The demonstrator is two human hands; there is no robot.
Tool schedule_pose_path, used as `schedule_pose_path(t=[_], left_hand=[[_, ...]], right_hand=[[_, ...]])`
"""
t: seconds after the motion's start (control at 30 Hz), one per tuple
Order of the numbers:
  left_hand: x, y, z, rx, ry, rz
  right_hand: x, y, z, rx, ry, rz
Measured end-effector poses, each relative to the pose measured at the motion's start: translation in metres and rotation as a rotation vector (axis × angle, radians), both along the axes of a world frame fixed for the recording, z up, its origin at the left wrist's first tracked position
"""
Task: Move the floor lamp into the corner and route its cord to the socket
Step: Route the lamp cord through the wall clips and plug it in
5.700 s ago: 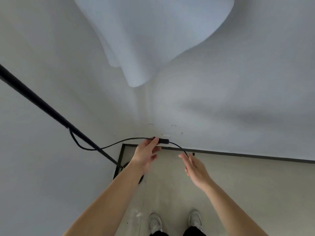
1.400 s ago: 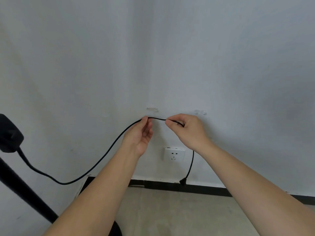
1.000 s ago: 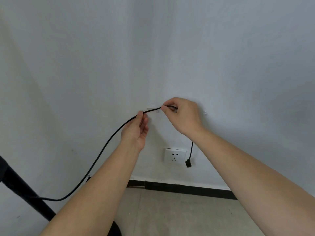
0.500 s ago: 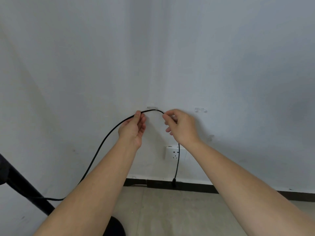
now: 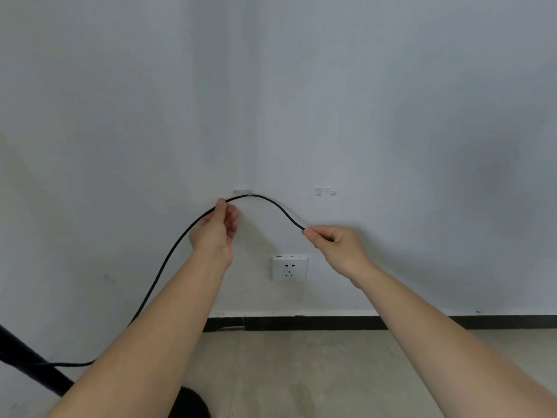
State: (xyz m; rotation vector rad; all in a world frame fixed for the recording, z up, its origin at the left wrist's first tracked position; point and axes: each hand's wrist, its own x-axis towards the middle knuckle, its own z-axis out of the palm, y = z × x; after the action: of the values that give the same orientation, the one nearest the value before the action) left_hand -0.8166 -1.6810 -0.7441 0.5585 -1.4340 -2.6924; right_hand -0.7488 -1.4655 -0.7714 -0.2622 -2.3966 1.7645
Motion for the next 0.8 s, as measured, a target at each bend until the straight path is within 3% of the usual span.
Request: schedule_pose_path(t=[0.27,0.67,0.8], left_hand=[[0.028,0.053,-0.004,-0.552,0.098,-0.376],[0.014,0.076,0.007,-0.375,0.021,-0.26],[0.011,0.077,0.005,-0.402,0.028,-0.267]], right_hand=[[-0.005,-0.006,-0.005,0.066,0.019,0.035],[0.016,0.046,0.0,0.043,-0.028,-0.076],[0.009,0.063,0.025,0.22,0.111,-0.155]])
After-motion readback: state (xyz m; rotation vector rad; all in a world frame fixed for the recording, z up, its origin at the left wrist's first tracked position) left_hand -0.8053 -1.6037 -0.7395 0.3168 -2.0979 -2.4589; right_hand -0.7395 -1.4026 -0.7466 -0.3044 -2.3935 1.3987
